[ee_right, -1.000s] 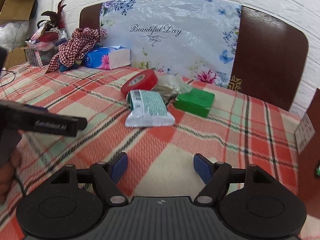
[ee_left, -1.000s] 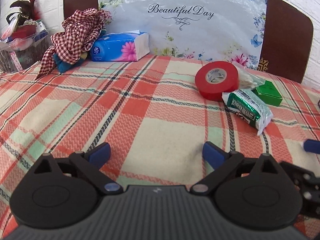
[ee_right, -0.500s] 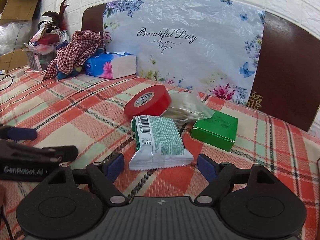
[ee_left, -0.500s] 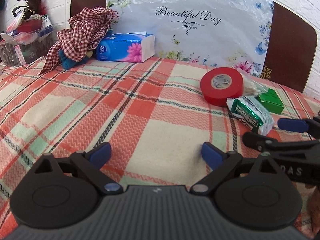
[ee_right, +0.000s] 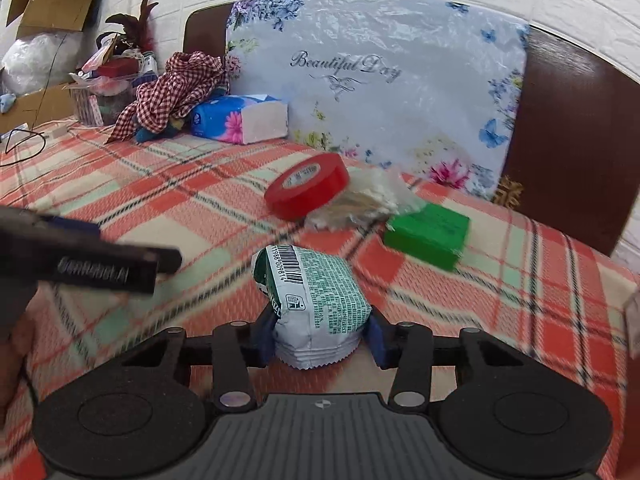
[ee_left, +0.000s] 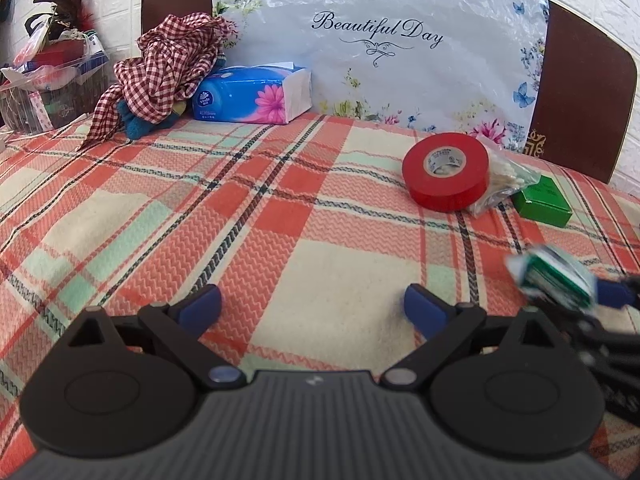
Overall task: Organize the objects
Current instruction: 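Grasp the green-and-white wrapped packet with the left gripper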
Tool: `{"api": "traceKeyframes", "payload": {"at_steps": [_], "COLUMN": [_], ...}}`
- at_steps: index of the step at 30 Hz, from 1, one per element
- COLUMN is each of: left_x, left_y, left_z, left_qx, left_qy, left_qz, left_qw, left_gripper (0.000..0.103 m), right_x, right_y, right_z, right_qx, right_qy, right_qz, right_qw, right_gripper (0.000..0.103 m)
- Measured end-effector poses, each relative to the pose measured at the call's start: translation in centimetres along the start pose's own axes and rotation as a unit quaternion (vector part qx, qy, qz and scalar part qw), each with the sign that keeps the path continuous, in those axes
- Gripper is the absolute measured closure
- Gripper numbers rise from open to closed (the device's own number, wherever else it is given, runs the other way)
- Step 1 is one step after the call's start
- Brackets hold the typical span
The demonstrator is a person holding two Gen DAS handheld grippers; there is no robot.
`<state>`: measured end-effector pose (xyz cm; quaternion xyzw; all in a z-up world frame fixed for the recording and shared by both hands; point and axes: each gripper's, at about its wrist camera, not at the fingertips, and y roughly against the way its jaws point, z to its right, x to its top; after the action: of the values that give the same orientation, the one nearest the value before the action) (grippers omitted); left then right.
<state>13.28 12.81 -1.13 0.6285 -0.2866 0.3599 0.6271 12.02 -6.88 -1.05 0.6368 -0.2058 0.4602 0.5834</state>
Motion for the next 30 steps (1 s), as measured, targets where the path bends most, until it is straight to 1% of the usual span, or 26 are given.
{"api": "traceKeyframes", "payload": {"at_steps": [3, 7, 10, 13, 14, 15, 18, 19, 21, 23, 24, 25, 27, 28, 30], "left_x": [0.0, 0.0, 0.0, 0.0, 0.0, 0.0, 0.3, 0.5, 0.6, 0.5, 0.3, -0.1, -1.0, -1.5, -2.4], "left_y": [0.0, 0.0, 0.0, 0.0, 0.0, 0.0, 0.5, 1.1, 3.1, 5.5, 6.7, 7.7, 9.2, 9.8, 10.0], "left_z": [0.1, 0.2, 0.3, 0.5, 0.6, 0.7, 1.7, 2.1, 3.9, 7.2, 9.1, 11.1, 14.8, 16.4, 18.8], "left_qx": [0.002, 0.004, 0.007, 0.011, 0.014, 0.018, 0.035, 0.014, -0.062, -0.139, -0.179, -0.217, -0.281, -0.298, -0.315], "left_qy": [-0.002, -0.006, -0.009, -0.014, -0.016, -0.019, -0.024, -0.009, 0.018, 0.005, -0.012, -0.03, -0.073, -0.094, -0.122], "left_qz": [-0.001, -0.001, -0.002, -0.002, -0.003, -0.004, -0.019, -0.033, -0.053, -0.062, -0.068, -0.077, -0.095, -0.101, -0.115], "left_qw": [1.0, 1.0, 0.9999, 0.9998, 0.9998, 0.9996, 0.9989, 0.9993, 0.9965, 0.9884, 0.9814, 0.9727, 0.9522, 0.9445, 0.934], "left_gripper": [0.004, 0.004, 0.004, 0.004, 0.004, 0.004, 0.006, 0.01, 0.011, 0.011, 0.011, 0.011, 0.011, 0.011, 0.011], "right_x": [-2.0, -5.0, -7.4, -9.5, -10.1, -10.7, -12.1, -12.3, -12.5, -12.6, -12.6, -12.6, -12.6, -12.6, -12.7], "right_y": [2.8, 7.3, 10.9, 14.1, 15.0, 15.8, 17.4, 17.8, 18.1, 18.3, 18.2, 18.2, 18.4, 18.7, 18.8], "right_z": [1.0, 2.1, 3.0, 4.1, 4.5, 4.9, 6.0, 6.3, 6.8, 6.6, 6.5, 6.1, 5.8, 5.8, 5.9], "right_qx": [-0.007, -0.029, -0.068, -0.109, -0.117, -0.123, -0.119, -0.115, -0.105, -0.095, -0.09, -0.087, -0.081, -0.079, -0.076], "right_qy": [-0.003, -0.009, -0.008, -0.024, -0.033, -0.044, -0.079, -0.09, -0.104, -0.107, -0.101, -0.093, -0.081, -0.078, -0.079], "right_qz": [-0.009, -0.023, -0.029, -0.034, -0.033, -0.032, -0.031, -0.03, -0.026, -0.024, -0.024, -0.023, -0.017, -0.015, -0.014], "right_qw": [1.0, 0.999, 0.997, 0.993, 0.992, 0.991, 0.989, 0.989, 0.989, 0.989, 0.99, 0.992, 0.993, 0.994, 0.994], "right_gripper": [0.058, 0.058, 0.057, 0.05, 0.042, 0.038, 0.038, 0.038, 0.036, 0.036, 0.036, 0.036, 0.036, 0.037, 0.038]}}
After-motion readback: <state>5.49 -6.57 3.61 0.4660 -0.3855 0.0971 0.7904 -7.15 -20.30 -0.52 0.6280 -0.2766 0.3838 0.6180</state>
